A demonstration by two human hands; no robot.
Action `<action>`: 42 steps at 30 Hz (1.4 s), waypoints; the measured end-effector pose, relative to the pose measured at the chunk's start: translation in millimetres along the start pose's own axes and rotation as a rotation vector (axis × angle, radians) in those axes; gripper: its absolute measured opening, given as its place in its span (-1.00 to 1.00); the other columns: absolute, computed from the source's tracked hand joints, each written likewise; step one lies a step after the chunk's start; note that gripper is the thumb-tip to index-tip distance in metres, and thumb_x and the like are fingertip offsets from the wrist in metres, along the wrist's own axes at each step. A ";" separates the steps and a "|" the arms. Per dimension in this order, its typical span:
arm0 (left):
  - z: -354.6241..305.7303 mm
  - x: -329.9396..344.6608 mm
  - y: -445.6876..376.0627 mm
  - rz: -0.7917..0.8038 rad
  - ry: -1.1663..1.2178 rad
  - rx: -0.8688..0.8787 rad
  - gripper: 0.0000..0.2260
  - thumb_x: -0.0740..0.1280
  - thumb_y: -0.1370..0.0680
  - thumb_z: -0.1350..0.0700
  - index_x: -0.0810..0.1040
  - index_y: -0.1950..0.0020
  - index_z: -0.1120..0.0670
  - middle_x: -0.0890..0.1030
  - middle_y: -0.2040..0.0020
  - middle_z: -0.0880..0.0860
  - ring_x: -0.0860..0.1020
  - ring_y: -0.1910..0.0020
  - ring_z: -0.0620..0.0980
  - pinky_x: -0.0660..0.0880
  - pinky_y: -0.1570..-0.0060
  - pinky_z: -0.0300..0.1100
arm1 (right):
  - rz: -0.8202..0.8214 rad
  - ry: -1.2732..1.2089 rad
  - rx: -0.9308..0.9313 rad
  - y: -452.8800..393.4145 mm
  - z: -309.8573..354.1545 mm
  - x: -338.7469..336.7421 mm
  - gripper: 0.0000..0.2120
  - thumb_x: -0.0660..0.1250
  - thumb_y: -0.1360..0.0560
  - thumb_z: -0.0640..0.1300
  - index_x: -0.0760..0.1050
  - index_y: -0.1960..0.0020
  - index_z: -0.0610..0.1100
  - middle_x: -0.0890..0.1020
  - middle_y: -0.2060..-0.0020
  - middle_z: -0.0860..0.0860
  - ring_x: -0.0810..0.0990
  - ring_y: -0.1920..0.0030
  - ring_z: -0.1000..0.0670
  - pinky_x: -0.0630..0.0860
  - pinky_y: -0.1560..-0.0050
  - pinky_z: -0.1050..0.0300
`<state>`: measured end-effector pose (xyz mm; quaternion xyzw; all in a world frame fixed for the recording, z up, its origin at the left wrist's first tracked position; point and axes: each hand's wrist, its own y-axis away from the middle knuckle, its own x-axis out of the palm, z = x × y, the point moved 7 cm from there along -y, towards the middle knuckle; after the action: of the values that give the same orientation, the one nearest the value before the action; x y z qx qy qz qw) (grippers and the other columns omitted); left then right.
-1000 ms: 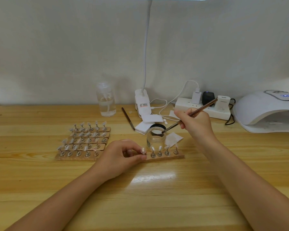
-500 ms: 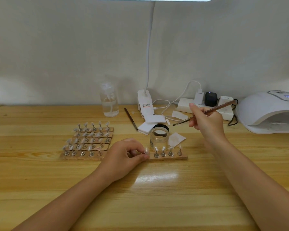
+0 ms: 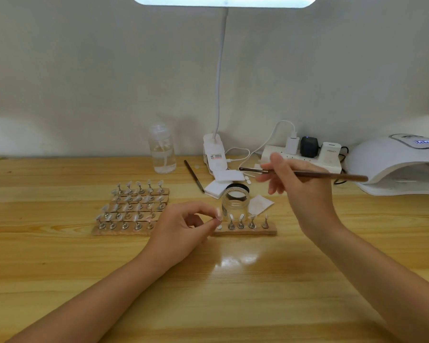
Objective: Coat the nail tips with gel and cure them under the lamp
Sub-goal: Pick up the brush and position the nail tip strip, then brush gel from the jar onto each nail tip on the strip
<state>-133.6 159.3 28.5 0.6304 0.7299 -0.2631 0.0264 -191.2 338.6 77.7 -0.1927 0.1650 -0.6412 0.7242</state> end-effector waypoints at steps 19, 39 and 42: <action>13.7 17.3 8.0 0.120 0.110 -0.057 -0.77 0.40 -0.41 0.30 0.67 0.20 -0.05 0.64 0.27 -0.05 0.55 0.31 -0.20 0.52 0.38 -0.31 | 0.171 0.198 -0.261 60.3 -15.9 15.8 -0.74 0.16 -0.50 -0.04 0.59 0.20 -0.08 0.63 0.39 0.03 0.55 0.41 0.16 0.40 0.33 0.41; 18.3 17.5 7.1 0.125 0.119 -0.094 -0.84 0.42 -0.40 0.29 0.68 0.18 0.03 0.64 0.28 -0.08 0.56 0.27 -0.21 0.55 0.36 -0.25 | 0.250 0.391 -0.364 62.9 -10.4 25.7 -0.77 0.15 -0.51 -0.05 0.57 0.17 -0.02 0.53 0.32 0.29 0.55 0.29 0.27 0.42 0.23 0.45; 18.9 17.0 7.3 0.115 0.136 -0.106 -0.85 0.42 -0.40 0.30 0.68 0.18 0.05 0.64 0.29 -0.06 0.55 0.29 -0.20 0.54 0.37 -0.26 | 0.252 0.393 -0.362 63.1 -10.3 25.8 -0.77 0.15 -0.51 -0.05 0.56 0.18 -0.01 0.51 0.33 0.31 0.55 0.30 0.29 0.42 0.24 0.46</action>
<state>-135.8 167.3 3.3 0.6853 0.7056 -0.1786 0.0252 -138.5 318.8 38.0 -0.1689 0.4366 -0.5314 0.7060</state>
